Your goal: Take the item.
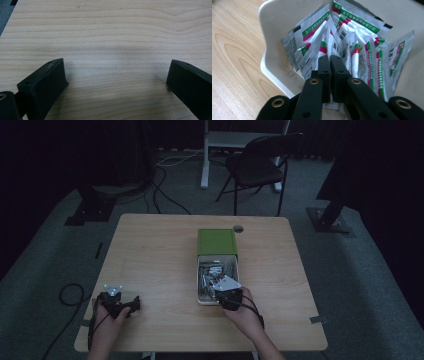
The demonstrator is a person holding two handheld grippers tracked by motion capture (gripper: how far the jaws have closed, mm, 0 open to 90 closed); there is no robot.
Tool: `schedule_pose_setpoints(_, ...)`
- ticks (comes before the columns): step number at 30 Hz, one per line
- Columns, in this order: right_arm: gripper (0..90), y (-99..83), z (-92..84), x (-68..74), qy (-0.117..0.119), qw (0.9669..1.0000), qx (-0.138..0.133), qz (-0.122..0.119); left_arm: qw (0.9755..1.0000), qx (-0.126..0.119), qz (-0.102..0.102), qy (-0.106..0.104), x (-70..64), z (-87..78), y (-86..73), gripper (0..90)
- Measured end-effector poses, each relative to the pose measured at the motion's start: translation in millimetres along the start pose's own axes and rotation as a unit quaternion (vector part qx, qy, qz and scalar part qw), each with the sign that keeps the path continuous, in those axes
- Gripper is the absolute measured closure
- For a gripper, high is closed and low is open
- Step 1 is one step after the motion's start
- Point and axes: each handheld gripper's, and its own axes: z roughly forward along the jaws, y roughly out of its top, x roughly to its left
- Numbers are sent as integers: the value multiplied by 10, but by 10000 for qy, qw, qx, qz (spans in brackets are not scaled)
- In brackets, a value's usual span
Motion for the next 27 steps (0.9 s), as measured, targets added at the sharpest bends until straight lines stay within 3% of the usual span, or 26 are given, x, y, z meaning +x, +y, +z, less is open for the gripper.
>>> schedule_pose_setpoints(7,900,58,-101,-32,74,9999,-116,64,10000,0,-1,0,0,0,0,31)
schedule_pose_setpoints(15,900,130,-239,-65,173,9984,-429,331,10000,0,1,0,0,0,0,31)
schedule_pose_setpoints(20,900,199,-354,-122,313,9958,-678,532,10000,0,1,1,0,0,0,31)
schedule_pose_setpoints(27,900,285,-503,-195,311,9945,-851,531,10000,-2,0,0,0,0,0,31)
